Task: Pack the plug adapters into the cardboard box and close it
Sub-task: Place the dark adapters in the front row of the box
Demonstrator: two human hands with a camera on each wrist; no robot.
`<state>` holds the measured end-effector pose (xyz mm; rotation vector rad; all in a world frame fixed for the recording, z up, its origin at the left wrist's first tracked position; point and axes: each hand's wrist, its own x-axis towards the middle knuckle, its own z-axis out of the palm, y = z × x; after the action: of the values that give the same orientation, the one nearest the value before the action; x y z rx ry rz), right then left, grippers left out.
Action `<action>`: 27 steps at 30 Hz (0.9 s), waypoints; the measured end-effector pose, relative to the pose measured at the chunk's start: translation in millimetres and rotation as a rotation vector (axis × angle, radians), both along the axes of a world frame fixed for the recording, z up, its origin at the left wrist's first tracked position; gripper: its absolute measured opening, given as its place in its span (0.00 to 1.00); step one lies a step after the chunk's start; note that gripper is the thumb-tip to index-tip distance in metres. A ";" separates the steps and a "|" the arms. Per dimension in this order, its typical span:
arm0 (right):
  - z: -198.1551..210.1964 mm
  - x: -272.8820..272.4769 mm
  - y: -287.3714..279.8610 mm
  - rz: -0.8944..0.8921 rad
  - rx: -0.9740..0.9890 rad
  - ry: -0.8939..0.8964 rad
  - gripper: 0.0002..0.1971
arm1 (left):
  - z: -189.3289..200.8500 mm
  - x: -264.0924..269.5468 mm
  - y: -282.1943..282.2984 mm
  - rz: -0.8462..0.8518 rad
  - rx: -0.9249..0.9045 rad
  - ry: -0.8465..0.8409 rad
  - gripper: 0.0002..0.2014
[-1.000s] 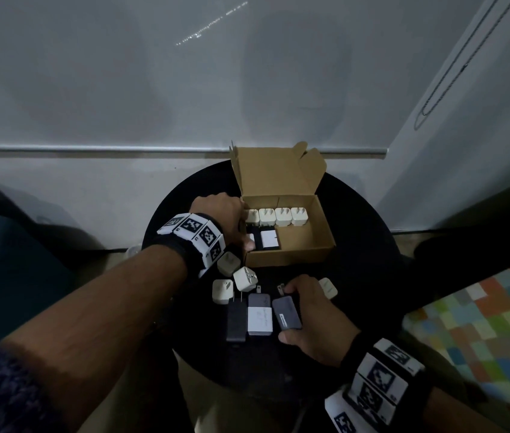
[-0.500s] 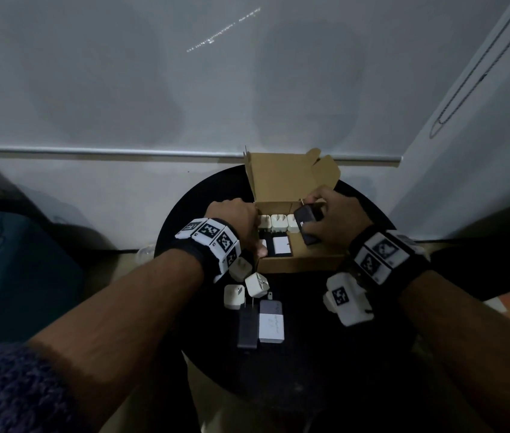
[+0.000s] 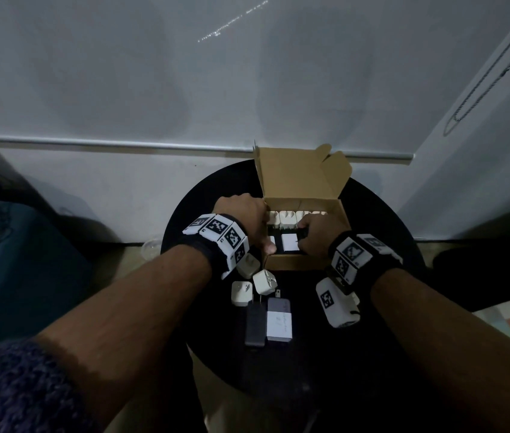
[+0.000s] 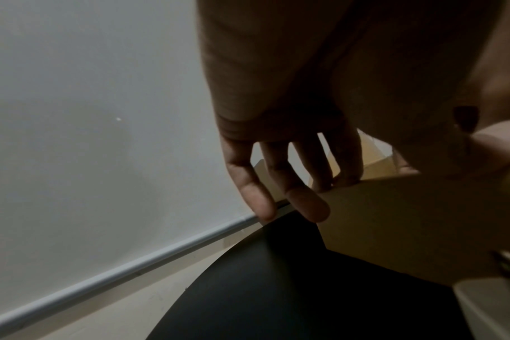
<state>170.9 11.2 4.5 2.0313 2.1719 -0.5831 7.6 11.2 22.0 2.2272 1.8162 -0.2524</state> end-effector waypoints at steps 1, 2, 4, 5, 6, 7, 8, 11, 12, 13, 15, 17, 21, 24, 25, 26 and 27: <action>-0.1 -0.2 -0.1 0.006 -0.010 -0.009 0.18 | 0.0 -0.1 0.1 0.000 0.002 -0.002 0.35; -0.5 0.0 -0.4 0.010 -0.014 -0.011 0.18 | -0.1 0.1 0.2 0.002 0.004 -0.001 0.35; -1.7 1.6 -0.7 0.002 -0.011 -0.004 0.19 | 0.1 0.7 0.1 0.012 0.003 0.004 0.34; -2.2 2.9 -0.6 -0.012 -0.011 0.001 0.21 | 0.8 1.3 0.1 0.016 0.003 0.008 0.33; -2.7 4.2 -0.4 -0.030 -0.016 0.012 0.24 | 1.4 1.7 -0.1 0.017 0.002 0.010 0.33; -2.7 6.2 -0.7 -0.045 -0.027 0.021 0.28 | 1.4 1.9 -0.7 0.016 0.000 0.009 0.32; -1.8 8.0 -1.0 -0.050 -0.033 0.024 0.30 | 1.3 1.9 -1.4 0.015 0.001 0.006 0.32; 8.5 9.3 -9.3 -0.036 0.072 0.059 0.25 | 1.6 1.3 -1.9 0.003 0.010 0.010 0.32; 14.1 8.1 -17.2 -0.007 0.146 0.099 0.22 | 1.3 1.4 -1.9 0.001 0.007 0.011 0.32; 20.6 5.9 -27.8 0.037 0.212 0.145 0.19 | 1.3 1.7 -1.6 0.003 0.003 0.013 0.31; 30.0 -0.2 -56.6 0.151 0.233 0.185 0.14 | 1.9 3.1 -0.9 0.010 0.001 0.021 0.30; 27.4 -3.4 -89.7 0.222 0.153 0.233 0.13 | 1.9 4.3 0.7 0.009 0.003 0.035 0.30; -2.3 -1.7 -134.8 0.177 -0.011 0.231 0.27 | 2.3 4.9 2.7 -0.026 0.011 0.076 0.33; -20.0 -1.2 -144.3 0.083 -0.111 0.184 0.38 | 3.4 5.6 2.1 -0.036 0.023 0.088 0.33; -22.8 -1.1 -146.2 0.090 -0.128 0.172 0.39 | 3.7 6.0 1.5 -0.034 0.026 0.090 0.33; -25.1 -1.0 -147.5 0.098 -0.132 0.174 0.39 | 3.5 5.7 1.0 -0.033 0.028 0.091 0.32; -26.4 -0.2 -148.2 0.097 -0.127 0.190 0.39 | 3.1 5.5 0.7 -0.033 0.029 0.093 0.32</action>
<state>170.7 -137.0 -21.9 1.8638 2.2547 -0.9094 13.1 11.9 25.0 2.3030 1.8416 -0.3437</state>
